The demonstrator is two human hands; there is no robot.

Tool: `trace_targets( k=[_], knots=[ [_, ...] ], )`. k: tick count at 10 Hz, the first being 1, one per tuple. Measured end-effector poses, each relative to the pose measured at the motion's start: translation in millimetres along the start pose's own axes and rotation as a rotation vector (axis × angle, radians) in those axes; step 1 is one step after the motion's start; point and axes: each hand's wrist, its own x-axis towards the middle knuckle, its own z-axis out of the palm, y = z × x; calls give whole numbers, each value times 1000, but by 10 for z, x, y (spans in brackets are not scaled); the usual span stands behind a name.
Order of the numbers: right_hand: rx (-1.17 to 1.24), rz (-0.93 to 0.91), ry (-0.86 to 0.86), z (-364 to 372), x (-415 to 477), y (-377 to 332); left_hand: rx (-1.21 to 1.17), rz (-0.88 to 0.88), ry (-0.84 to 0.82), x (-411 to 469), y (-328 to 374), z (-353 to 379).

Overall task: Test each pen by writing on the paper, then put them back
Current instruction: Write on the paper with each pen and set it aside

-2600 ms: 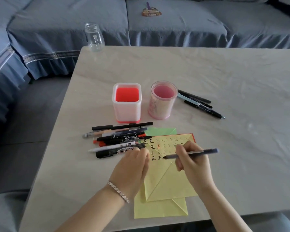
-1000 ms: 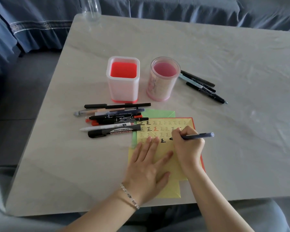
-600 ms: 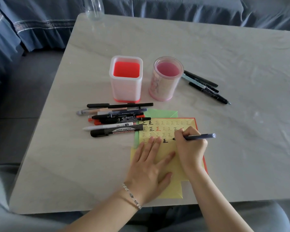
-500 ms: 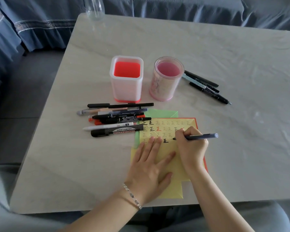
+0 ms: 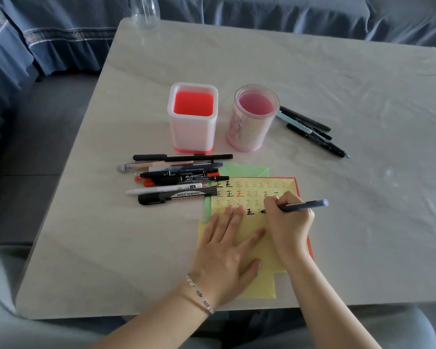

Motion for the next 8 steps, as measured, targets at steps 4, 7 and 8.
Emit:
trace_targets(
  k=[4,7,8],
  knots=[
    [20,-3,-10,10,0,-5,-2,2,4,0,-7,12],
    [39,13,-36,-4,-12,-19,-11,5,14,-6,-11,25],
    [8,3,-48,2,-21,-26,-7,6,5,-5,-15,26]
  ],
)
